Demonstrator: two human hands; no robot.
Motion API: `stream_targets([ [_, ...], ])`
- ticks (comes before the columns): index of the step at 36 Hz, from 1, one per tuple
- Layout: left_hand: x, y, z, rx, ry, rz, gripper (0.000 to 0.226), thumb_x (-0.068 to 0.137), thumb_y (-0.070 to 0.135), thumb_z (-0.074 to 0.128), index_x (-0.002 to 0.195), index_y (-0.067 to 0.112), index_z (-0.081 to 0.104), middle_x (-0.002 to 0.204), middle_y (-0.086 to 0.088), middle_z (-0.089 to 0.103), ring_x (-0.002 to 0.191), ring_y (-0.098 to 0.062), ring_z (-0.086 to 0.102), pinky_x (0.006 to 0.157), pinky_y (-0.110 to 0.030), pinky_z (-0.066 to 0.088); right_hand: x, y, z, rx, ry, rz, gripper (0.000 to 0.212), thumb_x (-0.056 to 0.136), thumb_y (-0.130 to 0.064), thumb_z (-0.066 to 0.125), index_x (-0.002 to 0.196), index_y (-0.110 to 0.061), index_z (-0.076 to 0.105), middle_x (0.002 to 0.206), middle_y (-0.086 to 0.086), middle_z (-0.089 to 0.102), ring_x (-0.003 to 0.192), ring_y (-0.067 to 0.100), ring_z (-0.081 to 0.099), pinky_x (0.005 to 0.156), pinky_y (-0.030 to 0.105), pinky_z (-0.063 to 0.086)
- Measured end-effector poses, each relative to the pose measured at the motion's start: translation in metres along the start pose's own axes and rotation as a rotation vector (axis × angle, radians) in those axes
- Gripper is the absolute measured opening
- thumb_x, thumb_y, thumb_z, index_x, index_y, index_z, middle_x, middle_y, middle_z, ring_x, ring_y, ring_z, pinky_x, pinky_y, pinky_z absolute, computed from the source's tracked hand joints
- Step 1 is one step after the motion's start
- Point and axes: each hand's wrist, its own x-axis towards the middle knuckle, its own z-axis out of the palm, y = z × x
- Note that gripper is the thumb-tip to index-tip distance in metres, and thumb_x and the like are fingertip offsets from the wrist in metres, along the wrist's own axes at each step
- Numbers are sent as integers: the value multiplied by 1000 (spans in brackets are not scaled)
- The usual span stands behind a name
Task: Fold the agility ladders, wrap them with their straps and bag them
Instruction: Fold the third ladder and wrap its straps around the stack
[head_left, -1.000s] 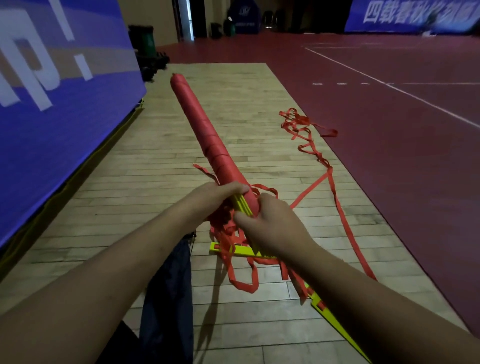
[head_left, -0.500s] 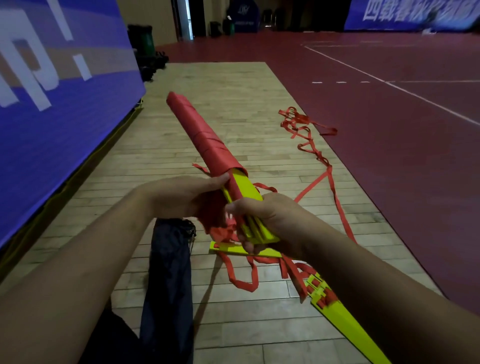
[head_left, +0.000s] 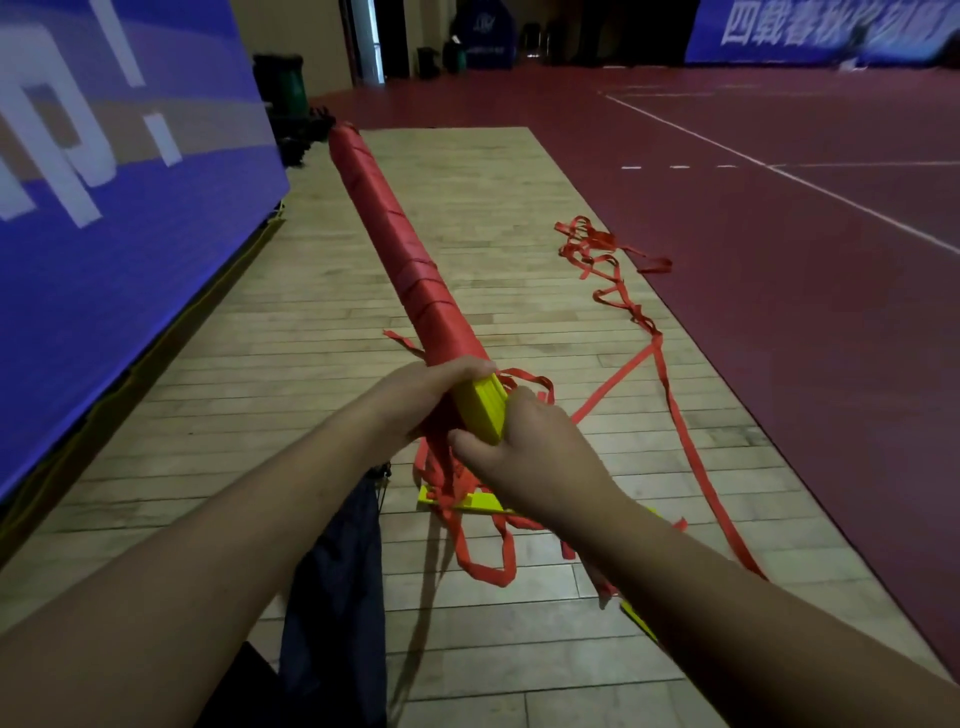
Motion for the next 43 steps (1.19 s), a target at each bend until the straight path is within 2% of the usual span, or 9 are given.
stream_targets([
  [4,-7,9,-7,-122,-134,64,44,84,36,71,115,7,58,92,-4,72,87,-18,71,77,-29,57,4,5,-22,858,-504,247,39,93,-34,68,117,-7,56,98,17,74,84,25,75,80,41,63],
  [7,-9,10,-10,-178,-262,98,66,69,47,85,112,6,56,88,-3,72,87,-18,71,74,-27,57,2,10,-32,1178,-803,293,50,89,-35,68,124,-5,52,94,14,69,80,25,71,73,38,61],
  [13,-10,13,-13,-176,-287,136,93,42,57,94,112,9,55,86,-1,72,84,-15,71,73,-25,57,-4,-1,-27,1158,-684,234,28,87,-29,65,102,-10,52,70,2,55,57,13,52,59,26,42],
  [20,-11,12,-17,151,-199,43,82,67,77,67,118,13,62,115,-12,73,105,-27,71,94,-39,57,-1,-2,-36,806,-309,219,33,83,-28,70,99,0,61,62,7,59,42,17,52,43,23,39],
  [24,-13,17,-20,487,-158,-49,73,74,71,47,100,7,69,86,-10,77,79,-25,74,81,-36,59,9,11,-42,429,-148,114,34,80,-26,77,89,5,69,74,22,71,53,25,60,52,33,42],
  [27,-14,16,-13,310,-146,-46,68,80,66,47,99,4,67,75,-8,69,53,-14,60,53,-22,50,10,14,-44,149,-91,36,26,81,-29,75,84,-3,69,74,15,74,63,28,71,57,38,51],
  [33,-8,3,11,-85,17,-64,54,73,64,64,86,12,57,59,1,50,47,-11,47,46,-24,42,3,5,-23,-497,174,-182,37,93,-49,64,104,-17,48,74,-6,47,67,15,54,63,31,49],
  [38,-7,3,1,-181,23,-45,59,76,45,73,119,7,59,89,-7,70,72,-18,69,61,-29,55,0,2,-3,-275,116,-156,54,96,-63,50,121,-16,42,97,0,57,81,17,62,76,38,59],
  [43,-9,12,-14,-159,-110,62,76,64,42,86,125,7,56,103,-13,72,94,-27,72,81,-37,61,3,3,-28,785,-448,180,35,95,-30,68,116,-6,55,100,17,71,90,32,74,86,49,61],
])
